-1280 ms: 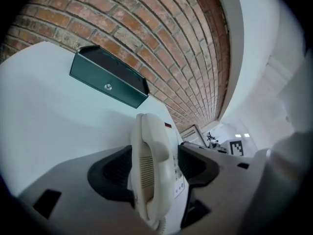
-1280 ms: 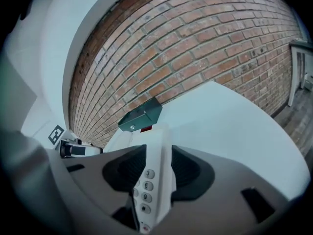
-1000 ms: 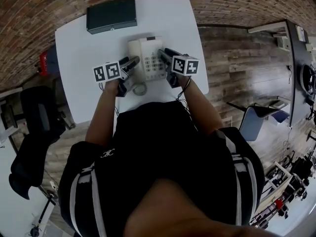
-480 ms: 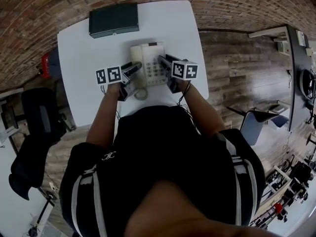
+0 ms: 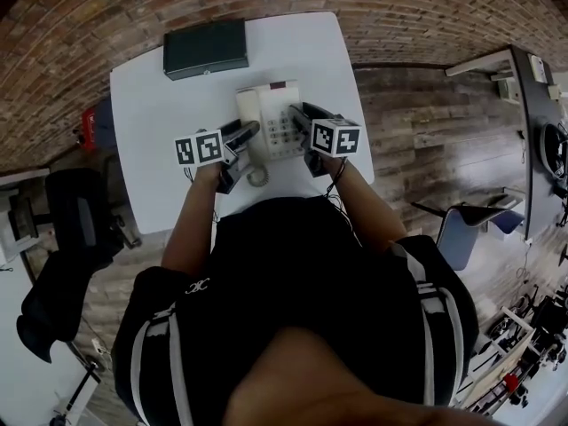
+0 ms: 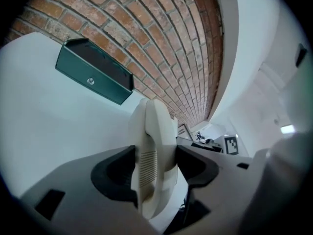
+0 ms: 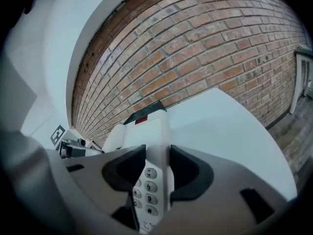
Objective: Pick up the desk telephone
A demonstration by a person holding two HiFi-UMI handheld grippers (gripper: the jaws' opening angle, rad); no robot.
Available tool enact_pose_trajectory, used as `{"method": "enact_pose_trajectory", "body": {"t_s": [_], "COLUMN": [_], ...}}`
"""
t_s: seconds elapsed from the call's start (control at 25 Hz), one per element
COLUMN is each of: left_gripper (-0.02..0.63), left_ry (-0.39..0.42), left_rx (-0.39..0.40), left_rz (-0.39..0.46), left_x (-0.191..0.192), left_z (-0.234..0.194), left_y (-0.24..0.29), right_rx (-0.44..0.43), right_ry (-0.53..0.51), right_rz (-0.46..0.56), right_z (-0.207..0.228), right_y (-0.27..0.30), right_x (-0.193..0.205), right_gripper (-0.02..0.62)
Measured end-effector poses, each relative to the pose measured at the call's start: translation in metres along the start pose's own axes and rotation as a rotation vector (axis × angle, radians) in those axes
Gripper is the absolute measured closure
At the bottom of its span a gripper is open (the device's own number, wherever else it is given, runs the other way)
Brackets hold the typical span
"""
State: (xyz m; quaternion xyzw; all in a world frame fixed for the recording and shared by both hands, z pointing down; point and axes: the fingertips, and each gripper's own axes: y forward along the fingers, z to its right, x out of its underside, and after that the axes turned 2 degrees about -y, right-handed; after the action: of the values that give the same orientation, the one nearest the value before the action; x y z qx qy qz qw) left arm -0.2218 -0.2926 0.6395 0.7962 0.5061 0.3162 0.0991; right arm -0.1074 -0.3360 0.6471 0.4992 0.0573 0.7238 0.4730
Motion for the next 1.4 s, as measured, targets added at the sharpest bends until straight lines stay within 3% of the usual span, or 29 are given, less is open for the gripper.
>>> {"method": "enact_pose_trajectory", "body": {"t_s": [0.4, 0.96, 1.16, 1.4], "left_gripper": [0.337, 0.337, 0.337, 0.337], "left_ry": [0.163, 0.408, 0.519, 0.597], "left_rx": [-0.004, 0.038, 0.052, 0.055], "left_rz": [0.095, 0.302, 0.370, 0.434], "left_x": [-0.030, -0.092, -0.105, -0.111], "left_z": [0.054, 0.140, 0.166, 0.189], "left_y": [-0.021, -0.083, -0.103, -0.118], "right_rx": [-0.031, -0.077, -0.085, -0.092], "right_ry": [-0.066, -0.279, -0.320, -0.366], "right_rz": [0.112, 0.355, 0.440, 0.519], "right_z": [-0.020, -0.092, -0.112, -0.128], "right_y": [-0.034, -0.092, -0.113, -0.133], "right_x": [-0.043, -0.146, -0.168, -0.184], "right_gripper": [0.459, 0.462, 0.462, 0.460]}}
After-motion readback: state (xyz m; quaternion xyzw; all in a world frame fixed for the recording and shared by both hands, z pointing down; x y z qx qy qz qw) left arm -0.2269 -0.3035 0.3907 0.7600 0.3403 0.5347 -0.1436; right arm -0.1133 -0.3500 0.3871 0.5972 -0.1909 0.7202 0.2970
